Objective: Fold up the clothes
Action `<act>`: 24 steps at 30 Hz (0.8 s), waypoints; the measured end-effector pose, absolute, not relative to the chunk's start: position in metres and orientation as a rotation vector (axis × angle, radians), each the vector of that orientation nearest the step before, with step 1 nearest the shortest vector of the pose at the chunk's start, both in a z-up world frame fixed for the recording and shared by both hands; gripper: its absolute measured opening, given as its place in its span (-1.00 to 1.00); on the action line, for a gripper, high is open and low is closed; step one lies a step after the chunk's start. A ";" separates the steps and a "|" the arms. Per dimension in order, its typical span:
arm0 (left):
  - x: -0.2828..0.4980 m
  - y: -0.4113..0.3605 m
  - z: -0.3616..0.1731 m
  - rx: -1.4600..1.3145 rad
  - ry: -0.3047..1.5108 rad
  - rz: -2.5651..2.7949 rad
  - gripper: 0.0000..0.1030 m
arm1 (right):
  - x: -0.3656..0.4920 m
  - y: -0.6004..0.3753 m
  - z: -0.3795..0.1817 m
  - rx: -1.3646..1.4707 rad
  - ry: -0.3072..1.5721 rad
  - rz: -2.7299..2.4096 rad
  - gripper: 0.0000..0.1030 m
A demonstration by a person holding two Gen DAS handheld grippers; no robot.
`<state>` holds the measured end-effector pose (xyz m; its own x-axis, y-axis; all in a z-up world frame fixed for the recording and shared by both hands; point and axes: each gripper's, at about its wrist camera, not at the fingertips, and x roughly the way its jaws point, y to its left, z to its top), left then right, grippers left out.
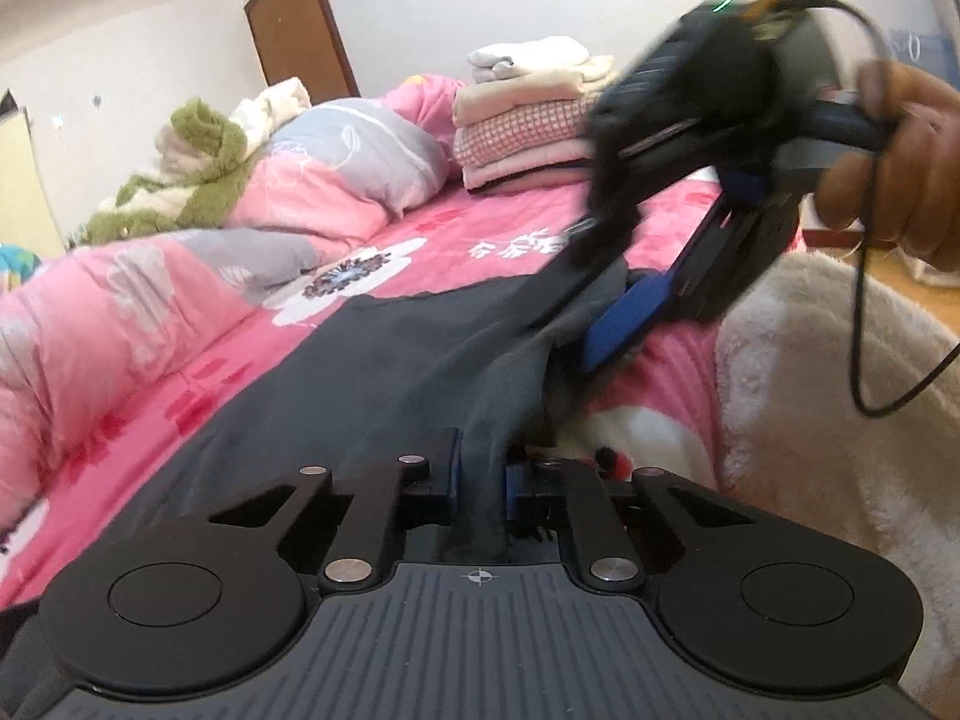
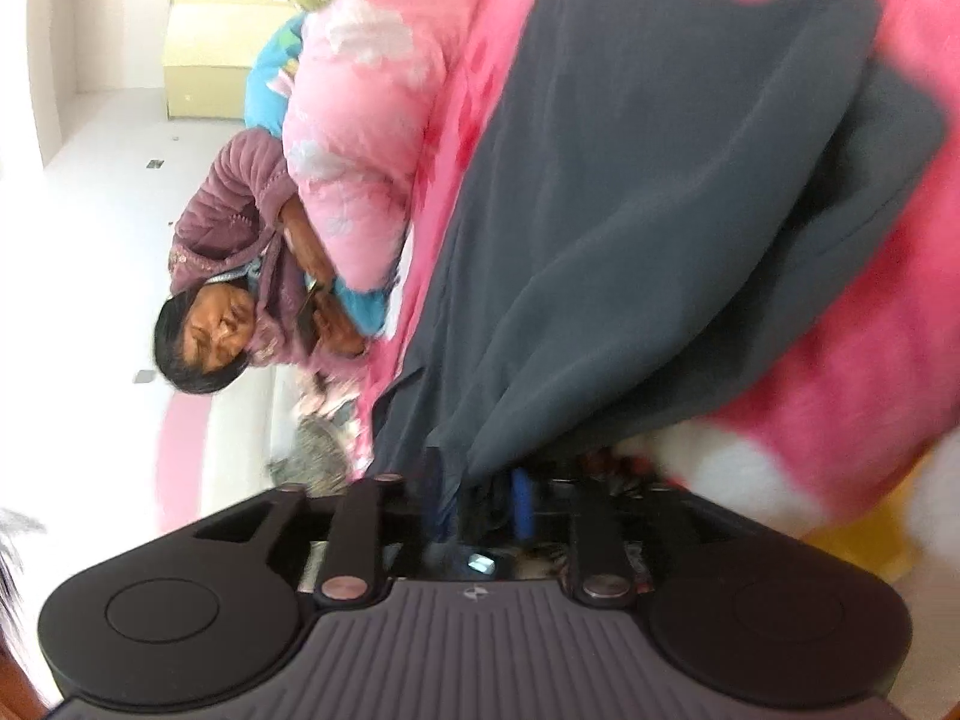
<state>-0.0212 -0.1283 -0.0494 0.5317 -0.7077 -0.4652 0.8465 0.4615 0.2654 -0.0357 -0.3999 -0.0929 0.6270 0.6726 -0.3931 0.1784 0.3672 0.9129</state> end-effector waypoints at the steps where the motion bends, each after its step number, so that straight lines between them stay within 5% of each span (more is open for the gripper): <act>1: -0.018 -0.127 -0.049 0.488 0.322 -0.984 -0.78 | -0.043 -0.404 -0.082 1.089 0.846 0.343 -0.31; 9: 0.005 -0.115 -0.040 0.377 0.399 -1.034 -0.78 | -0.081 -0.361 0.003 -0.107 0.656 0.198 -0.04; 12: 0.007 -0.112 -0.037 0.365 0.400 -1.038 -0.81 | -0.086 -0.331 -0.007 -0.466 0.619 0.257 0.26; 19: 0.006 -0.107 -0.036 0.371 0.395 -1.051 -0.82 | -0.096 -0.278 -0.062 -1.013 0.488 0.326 0.44; 22: 0.010 -0.102 -0.034 0.349 0.398 -1.057 -0.82 | -0.091 -0.276 -0.071 -1.086 0.499 0.334 0.01; 24: 0.015 -0.099 -0.034 0.319 0.415 -1.057 -0.82 | -0.089 -0.277 -0.071 -1.108 0.512 0.351 -0.59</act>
<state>0.0154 -0.0988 -0.0337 0.4265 -0.7697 -0.4750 0.8873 0.4579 0.0547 -0.0891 -0.2772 -0.0714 0.8322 0.0162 -0.5543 -0.5110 0.4105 -0.7552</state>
